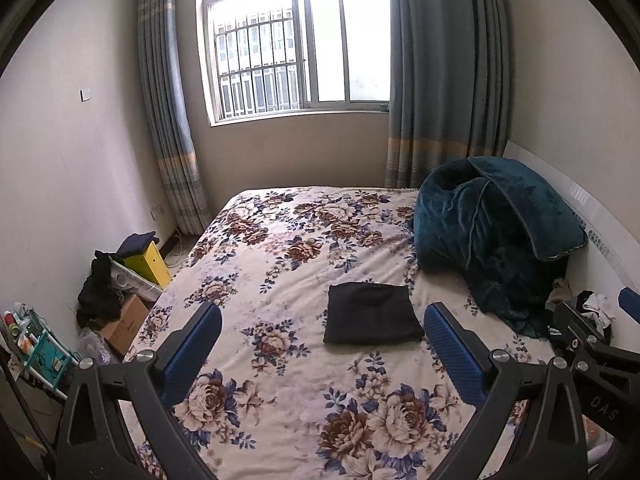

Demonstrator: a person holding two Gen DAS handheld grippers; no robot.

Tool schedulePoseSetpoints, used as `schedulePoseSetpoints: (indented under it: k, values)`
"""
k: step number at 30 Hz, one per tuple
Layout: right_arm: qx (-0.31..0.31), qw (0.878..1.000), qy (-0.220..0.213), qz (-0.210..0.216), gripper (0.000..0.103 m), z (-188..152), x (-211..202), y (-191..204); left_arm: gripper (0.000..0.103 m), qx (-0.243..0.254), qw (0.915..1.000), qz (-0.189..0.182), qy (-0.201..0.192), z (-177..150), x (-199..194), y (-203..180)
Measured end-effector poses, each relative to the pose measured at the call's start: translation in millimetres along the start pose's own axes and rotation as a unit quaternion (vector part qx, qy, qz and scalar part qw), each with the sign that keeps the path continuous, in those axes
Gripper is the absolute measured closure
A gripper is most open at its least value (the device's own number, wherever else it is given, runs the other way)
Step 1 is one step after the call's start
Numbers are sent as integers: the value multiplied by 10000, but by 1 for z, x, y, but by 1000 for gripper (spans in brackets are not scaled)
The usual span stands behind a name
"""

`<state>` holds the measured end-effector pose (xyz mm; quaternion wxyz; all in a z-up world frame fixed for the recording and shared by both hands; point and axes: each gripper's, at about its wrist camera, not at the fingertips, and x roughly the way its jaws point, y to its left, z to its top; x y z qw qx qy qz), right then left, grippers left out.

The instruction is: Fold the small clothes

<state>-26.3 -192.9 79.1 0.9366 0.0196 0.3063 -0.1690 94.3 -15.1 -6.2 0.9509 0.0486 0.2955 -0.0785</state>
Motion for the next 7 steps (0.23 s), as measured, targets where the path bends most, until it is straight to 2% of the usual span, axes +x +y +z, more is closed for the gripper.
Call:
schedulePoseSetpoints:
  k: [7]
  values:
    - [9,10000,-13,-12,0,0,0,0,0,-33,10000,-62,-23,-3,1,1]
